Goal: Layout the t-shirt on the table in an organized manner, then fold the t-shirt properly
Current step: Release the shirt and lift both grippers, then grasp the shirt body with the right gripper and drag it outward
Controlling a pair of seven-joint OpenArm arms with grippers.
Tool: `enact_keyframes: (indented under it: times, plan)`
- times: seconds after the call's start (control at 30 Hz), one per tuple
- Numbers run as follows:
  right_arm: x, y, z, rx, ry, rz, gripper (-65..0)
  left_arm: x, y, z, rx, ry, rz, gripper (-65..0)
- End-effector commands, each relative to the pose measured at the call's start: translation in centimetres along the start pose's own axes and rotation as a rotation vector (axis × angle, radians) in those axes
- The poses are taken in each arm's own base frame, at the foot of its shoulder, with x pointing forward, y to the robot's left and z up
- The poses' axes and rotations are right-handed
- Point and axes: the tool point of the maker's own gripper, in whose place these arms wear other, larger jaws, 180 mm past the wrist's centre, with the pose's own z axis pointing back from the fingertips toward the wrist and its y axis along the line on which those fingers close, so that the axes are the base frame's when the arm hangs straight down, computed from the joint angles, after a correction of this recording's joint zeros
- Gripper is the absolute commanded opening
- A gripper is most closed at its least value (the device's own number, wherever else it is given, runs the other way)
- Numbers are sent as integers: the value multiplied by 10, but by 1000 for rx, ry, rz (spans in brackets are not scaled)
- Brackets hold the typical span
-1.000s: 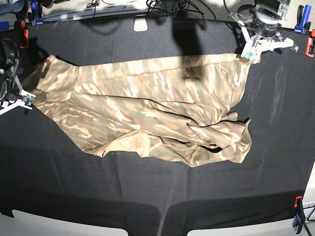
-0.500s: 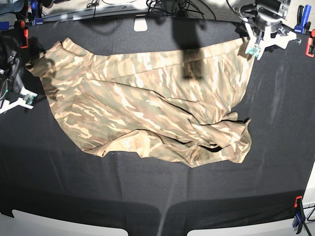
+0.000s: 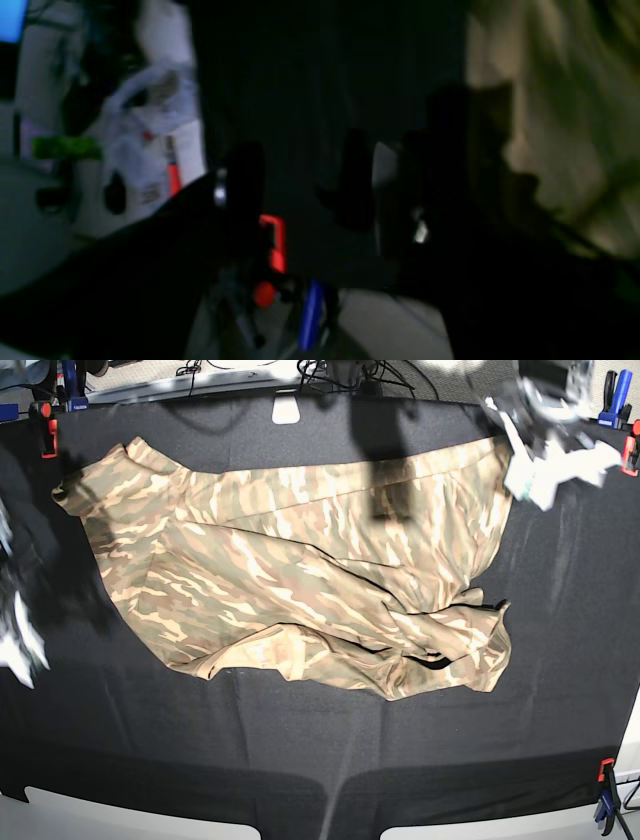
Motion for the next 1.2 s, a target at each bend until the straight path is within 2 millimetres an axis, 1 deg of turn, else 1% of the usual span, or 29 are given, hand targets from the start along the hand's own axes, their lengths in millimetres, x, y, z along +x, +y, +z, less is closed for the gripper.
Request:
enact_keyframes:
  times: [0.0,0.07,0.13,0.23,0.3,0.4,0.47,0.53,0.67,0.77,0.8,0.9,0.97,1.07,1.17]
  plan:
    - [13,-19,3,-57,-49,-40,-400,18,13,0,42,-69,23,-323]
    - [46,-6,4,-14,-160,-125,-400,38,15,-3,40,-148,64,-324]
    - [79,11,8,50,-266,-211,-400,59,12,-4,0,-224,126,-324]
    - [129,38,21,154,-440,-312,-400,82,5,-7,-83,-291,238,-324]
    - [156,57,33,230,-533,-354,-400,93,5,-9,-115,-310,288,-324]
    - [188,79,47,325,-647,-379,-400,107,9,-13,-111,-347,295,-324]
    - [201,90,51,364,-688,-394,-400,114,10,-17,-110,-377,290,-324]
    - [209,104,50,412,-693,-401,-400,116,7,-24,-125,-384,305,-324]
    - [221,141,41,528,-690,-389,-401,108,-3,-47,-147,-351,309,-324]
    - [234,163,33,603,-695,-403,-401,99,-5,-67,-133,-320,291,-324]
    - [238,168,27,605,-683,-400,-403,97,-6,-73,-129,-313,285,-324]
    - [249,180,8,602,-638,-390,-437,93,-5,-90,-110,-302,274,-324]
    - [260,186,1,628,-627,-412,-437,92,-2,-101,-96,-302,269,-324]
    - [276,194,-3,670,-616,-436,-437,94,0,-114,-91,-293,283,-324]
    - [284,210,5,748,-636,-368,-437,94,0,-124,-102,-273,316,-324]
